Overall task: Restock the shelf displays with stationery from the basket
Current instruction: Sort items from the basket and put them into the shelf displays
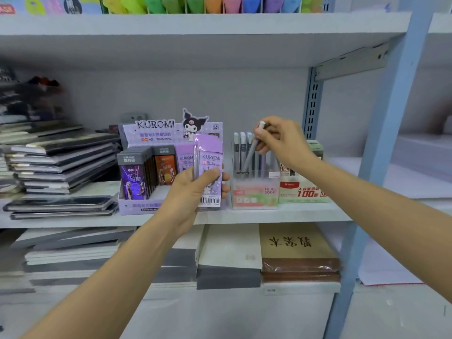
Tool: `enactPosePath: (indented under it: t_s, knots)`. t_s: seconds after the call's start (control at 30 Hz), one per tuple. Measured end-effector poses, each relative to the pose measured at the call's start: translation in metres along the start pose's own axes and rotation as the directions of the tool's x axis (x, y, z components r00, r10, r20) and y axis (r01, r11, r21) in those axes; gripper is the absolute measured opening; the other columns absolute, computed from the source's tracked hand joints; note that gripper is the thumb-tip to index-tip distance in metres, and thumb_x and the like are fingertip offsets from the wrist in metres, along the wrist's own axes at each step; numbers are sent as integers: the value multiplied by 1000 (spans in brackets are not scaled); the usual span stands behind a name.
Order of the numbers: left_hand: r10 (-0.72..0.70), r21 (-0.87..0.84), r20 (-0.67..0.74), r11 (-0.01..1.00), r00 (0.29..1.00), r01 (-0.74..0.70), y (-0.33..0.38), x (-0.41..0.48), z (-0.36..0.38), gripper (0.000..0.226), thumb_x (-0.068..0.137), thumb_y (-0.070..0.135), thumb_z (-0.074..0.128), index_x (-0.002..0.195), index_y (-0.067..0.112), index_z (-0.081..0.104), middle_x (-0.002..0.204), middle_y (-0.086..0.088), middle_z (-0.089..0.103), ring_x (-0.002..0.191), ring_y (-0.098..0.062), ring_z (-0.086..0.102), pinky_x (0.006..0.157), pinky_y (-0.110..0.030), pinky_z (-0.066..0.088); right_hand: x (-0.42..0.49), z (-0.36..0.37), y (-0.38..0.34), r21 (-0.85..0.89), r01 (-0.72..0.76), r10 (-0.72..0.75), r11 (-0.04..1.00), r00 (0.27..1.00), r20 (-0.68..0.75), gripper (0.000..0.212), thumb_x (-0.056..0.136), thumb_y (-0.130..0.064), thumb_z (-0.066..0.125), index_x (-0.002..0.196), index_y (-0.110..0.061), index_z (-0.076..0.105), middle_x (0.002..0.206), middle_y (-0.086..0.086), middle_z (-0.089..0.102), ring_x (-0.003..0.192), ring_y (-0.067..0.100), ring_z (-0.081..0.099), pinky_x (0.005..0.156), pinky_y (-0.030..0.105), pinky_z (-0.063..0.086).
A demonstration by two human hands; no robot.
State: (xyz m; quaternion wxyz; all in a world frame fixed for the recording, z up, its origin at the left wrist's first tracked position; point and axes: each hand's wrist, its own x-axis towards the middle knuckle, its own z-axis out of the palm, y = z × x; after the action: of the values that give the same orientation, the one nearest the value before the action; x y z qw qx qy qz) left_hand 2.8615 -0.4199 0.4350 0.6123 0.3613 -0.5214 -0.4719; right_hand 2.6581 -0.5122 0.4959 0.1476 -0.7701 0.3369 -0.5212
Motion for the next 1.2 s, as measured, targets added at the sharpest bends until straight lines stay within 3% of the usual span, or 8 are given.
enactPosePath:
  t_s: [0.37,0.57,0.7,0.8,0.9,1.0,1.1,1.2]
  knots:
    - [-7,0,-5,1000,1000,7,-6,-3,-7,22,89,17,65,107,5,66,96,-11,75,74,-19,71,62,-27,57,11,6,0,-45,-70,76,997,986,149,16,96,-13,57,98,3,61,88,17,70,71,23,72,68,27,60]
    - [-3,0,0,1000,1000,3,-5,-8,-6,25,83,20,70,104,8,68,96,-12,75,74,-20,72,62,-27,58,10,23,-7,-44,-14,16,999,998,61,17,90,-12,66,102,-12,55,81,13,67,66,26,69,61,32,60]
    - [2,-12,6,1000,1000,-2,-4,-11,-7,23,82,16,70,104,7,68,94,-13,75,71,-20,72,60,-26,57,13,28,-2,-314,40,-33,949,999,29,18,81,-17,76,92,-13,63,77,0,62,65,15,58,67,34,53]
    - [4,-21,7,1000,1000,-4,-4,-14,-7,24,81,14,70,104,7,69,93,-13,76,70,-20,72,59,-26,57,14,26,-6,-385,15,-16,923,1000,0,14,83,-23,74,93,-13,69,80,-3,57,67,5,49,70,31,46]
    - [4,-28,-3,1000,1000,-4,-3,-16,-7,26,79,16,71,103,8,69,92,-13,76,69,-20,72,58,-25,57,4,23,-20,-195,-1,-9,981,999,-46,22,87,-31,69,104,-18,67,88,-4,60,64,2,49,65,24,45]
    - [6,-21,-13,1000,1000,-6,-3,-18,-5,22,81,13,71,102,7,69,91,-14,76,67,-19,72,57,-25,57,-16,25,-38,138,-170,139,976,968,210,33,85,-41,69,110,-20,64,87,-6,69,55,6,57,47,20,45]
    - [12,5,-28,1000,1000,-12,-1,-21,-2,27,78,23,72,99,7,70,90,-16,75,65,-20,72,55,-25,56,-30,32,-47,137,-240,165,961,897,409,26,85,-36,70,100,-15,68,65,-3,69,48,9,55,45,17,43]
    - [-46,-13,-48,999,998,45,4,-27,-4,37,91,47,53,98,16,73,92,-13,75,71,-23,73,53,-26,55,-31,33,-53,207,-269,178,940,910,374,18,88,-28,68,94,-12,69,68,10,70,46,12,52,43,17,42]
